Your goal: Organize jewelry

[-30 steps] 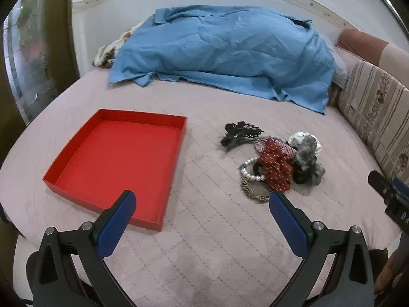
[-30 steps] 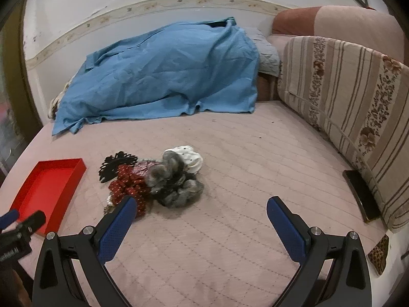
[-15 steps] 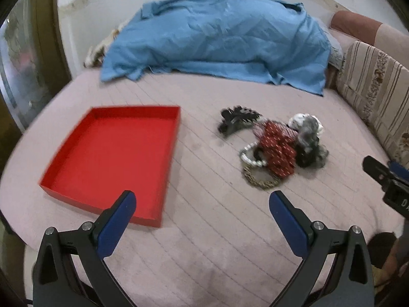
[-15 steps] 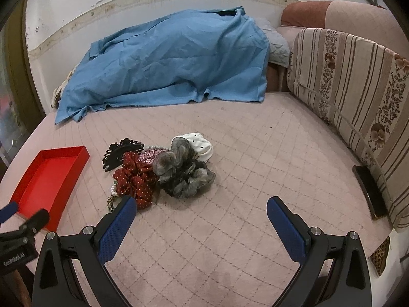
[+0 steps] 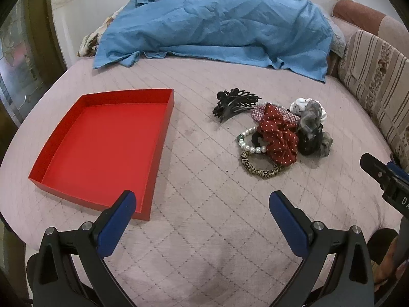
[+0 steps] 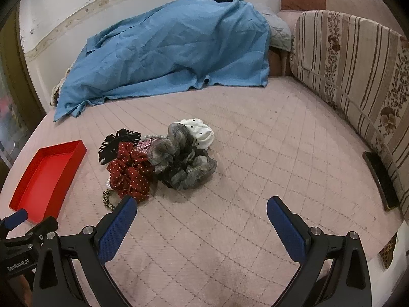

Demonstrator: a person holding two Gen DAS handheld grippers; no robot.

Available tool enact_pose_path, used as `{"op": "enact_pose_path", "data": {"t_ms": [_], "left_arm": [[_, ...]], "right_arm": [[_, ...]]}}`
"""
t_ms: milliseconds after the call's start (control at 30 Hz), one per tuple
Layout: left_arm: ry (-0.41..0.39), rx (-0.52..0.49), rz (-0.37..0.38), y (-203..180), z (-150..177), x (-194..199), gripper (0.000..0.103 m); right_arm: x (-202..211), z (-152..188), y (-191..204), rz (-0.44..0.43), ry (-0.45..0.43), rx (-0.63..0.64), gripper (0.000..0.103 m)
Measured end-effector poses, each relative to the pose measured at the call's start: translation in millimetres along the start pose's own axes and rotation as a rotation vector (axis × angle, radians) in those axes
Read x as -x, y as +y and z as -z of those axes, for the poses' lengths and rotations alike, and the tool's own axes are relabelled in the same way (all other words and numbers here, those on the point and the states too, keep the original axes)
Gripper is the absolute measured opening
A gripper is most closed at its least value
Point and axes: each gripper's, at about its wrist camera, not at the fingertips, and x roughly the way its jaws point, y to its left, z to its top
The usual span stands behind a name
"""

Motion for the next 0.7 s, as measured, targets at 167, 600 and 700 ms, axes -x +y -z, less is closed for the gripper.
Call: {"op": "enact_pose_path", "data": {"t_ms": [167,600,700], "left_arm": [[0.014,0.002,-0.008,-1,0,-5,0.103],[0.001,-0.043,0.085,-10,-27,-15,0.103],[-0.012,-0.098,0.15,-27,-43,-22,0.103]], "right_arm": [[-7,3,-4,-0.012,0.015,-0.011,0.103],[-27,-13,-13,-0.084,0.026,-0.021,0.103],[-40,-26,-13,-0.137,0.037,-0.03,0.1]]}}
